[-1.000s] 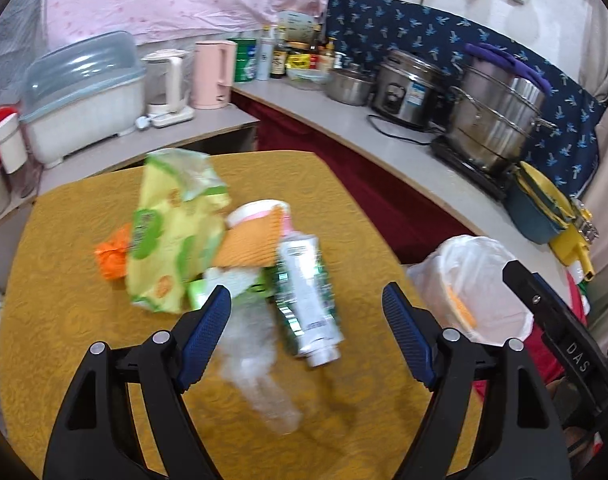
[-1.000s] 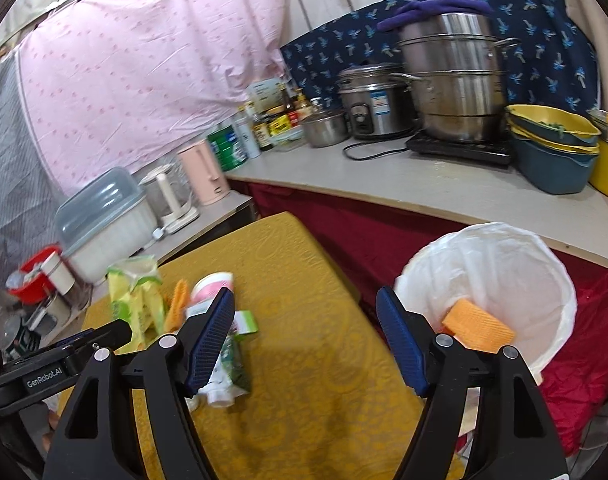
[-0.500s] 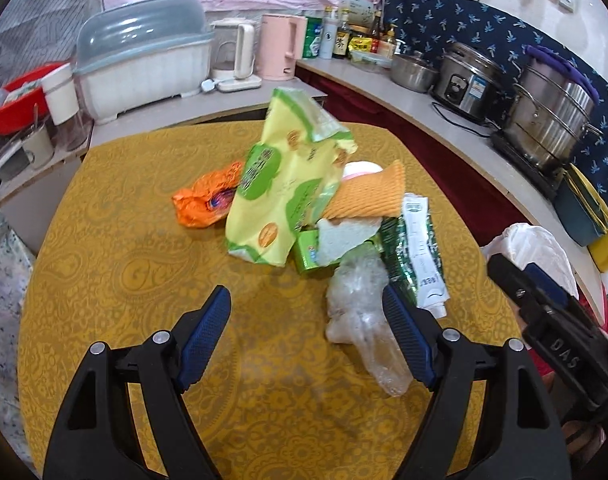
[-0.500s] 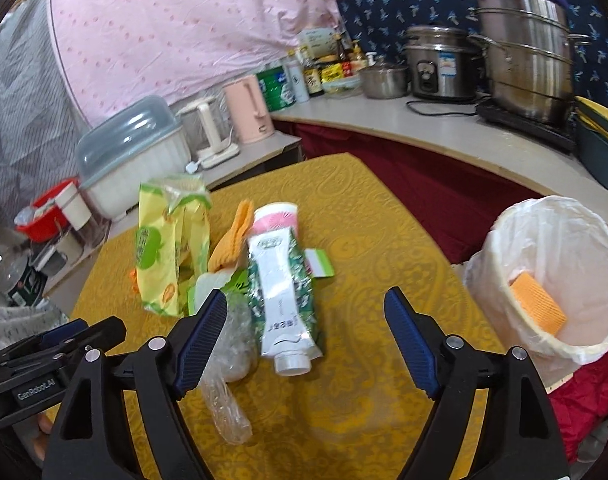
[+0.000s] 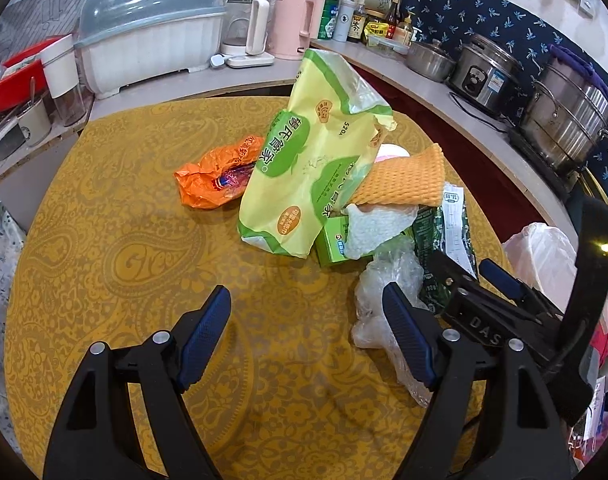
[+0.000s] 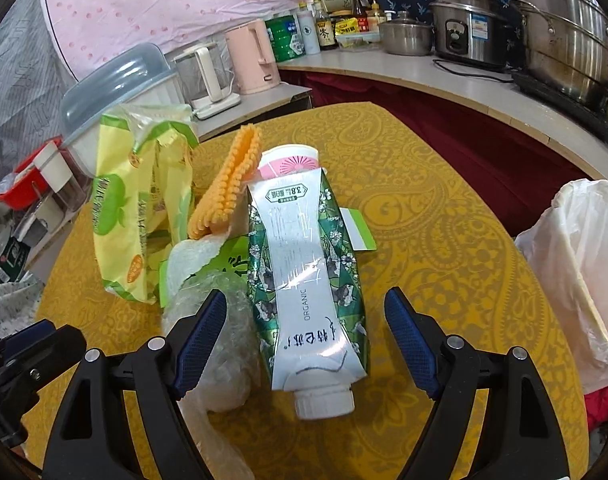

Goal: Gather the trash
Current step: 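Return to the table and grasp the green-and-white pouch with the right tool, then grasp the clear plastic wrap with the left tool while the right tool holds the pouch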

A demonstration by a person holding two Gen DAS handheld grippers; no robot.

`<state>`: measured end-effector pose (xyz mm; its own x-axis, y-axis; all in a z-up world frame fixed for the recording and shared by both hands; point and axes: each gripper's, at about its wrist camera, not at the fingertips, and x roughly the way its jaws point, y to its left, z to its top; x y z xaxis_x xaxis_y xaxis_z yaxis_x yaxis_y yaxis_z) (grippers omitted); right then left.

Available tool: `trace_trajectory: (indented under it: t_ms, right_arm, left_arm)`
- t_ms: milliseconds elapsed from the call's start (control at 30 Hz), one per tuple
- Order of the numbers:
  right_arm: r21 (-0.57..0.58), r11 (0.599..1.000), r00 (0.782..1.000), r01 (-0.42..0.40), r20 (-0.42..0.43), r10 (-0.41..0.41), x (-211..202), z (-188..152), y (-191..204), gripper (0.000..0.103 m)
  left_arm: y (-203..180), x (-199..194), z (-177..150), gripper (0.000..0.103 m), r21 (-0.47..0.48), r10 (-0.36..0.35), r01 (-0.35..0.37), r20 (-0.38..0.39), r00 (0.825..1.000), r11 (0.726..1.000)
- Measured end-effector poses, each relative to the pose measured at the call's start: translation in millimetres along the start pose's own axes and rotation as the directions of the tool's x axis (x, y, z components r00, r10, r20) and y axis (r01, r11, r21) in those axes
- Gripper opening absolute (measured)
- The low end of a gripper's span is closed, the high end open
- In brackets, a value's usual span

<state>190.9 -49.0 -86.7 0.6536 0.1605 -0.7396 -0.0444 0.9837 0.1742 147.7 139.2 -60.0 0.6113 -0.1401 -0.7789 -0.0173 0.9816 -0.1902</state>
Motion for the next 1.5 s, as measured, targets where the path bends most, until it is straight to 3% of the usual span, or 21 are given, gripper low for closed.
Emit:
trace_trajectory:
  t_ms: [267,300,333,367,800,933,1167,1200,1367,1500]
  right_arm:
    - [0.015,1.000,1.000,-0.008,-0.027,0.008,22.9,2.6,-2.8,0.078]
    - [0.015,1.000,0.999,-0.014,-0.032,0.015,24.5,2.0,-3.3,0.073]
    - [0.014,1.000,0.999,-0.019,-0.036,0.020,25.6,1.8,-3.3,0.062]
    - [0.009,1.000,0.999,-0.019,-0.042,0.020,26.5,1.3,-3.5,0.059]
    - [0.083,0.996,0.999,0.016,0.041,-0.019,-24.2,-9.3,-51.1,0.059]
    - [0.107,0.994,0.998,0.031,0.054,-0.037,-37.8,-15.6,-66.9,0.059]
    - [0.151,0.988,0.996,0.044,0.064,-0.054,-55.7,-26.1,-92.8,0.059]
    - [0.157,0.987,0.996,0.044,0.067,-0.055,-58.4,-27.0,-95.8,0.059]
    - [0.176,0.983,0.992,0.044,0.107,-0.064,-80.6,-27.3,-106.9,0.059]
    - [0.187,0.981,0.986,0.043,0.148,-0.072,-105.3,-22.7,-115.6,0.059]
  left_arm:
    - [4.3,12.0,3.0,0.074,-0.017,0.004,-0.004,-0.017,1.000,1.000]
    - [4.3,13.2,3.1,0.074,-0.016,0.002,-0.002,-0.020,1.000,1.000]
    - [4.0,14.3,3.4,0.074,-0.014,0.000,-0.001,-0.022,1.000,1.000]
    - [2.9,15.1,3.7,0.074,-0.012,0.000,0.000,-0.024,1.000,1.000]
    - [-40.6,28.9,-3.6,0.083,0.018,-0.088,0.089,-0.060,0.994,0.996]
    - [-58.0,45.8,-6.9,0.082,0.048,-0.068,0.071,-0.074,0.995,0.996]
    - [-67.6,66.5,-12.4,0.034,0.059,-0.052,0.060,-0.134,0.990,0.996]
    - [-70.0,64.5,-13.1,0.031,0.062,-0.054,0.063,-0.132,0.990,0.996]
    - [-91.2,37.1,-15.5,0.027,0.118,-0.071,0.080,-0.077,0.994,0.990]
    - [-117.0,7.4,-11.6,0.027,0.155,-0.126,0.131,-0.038,0.991,0.979]
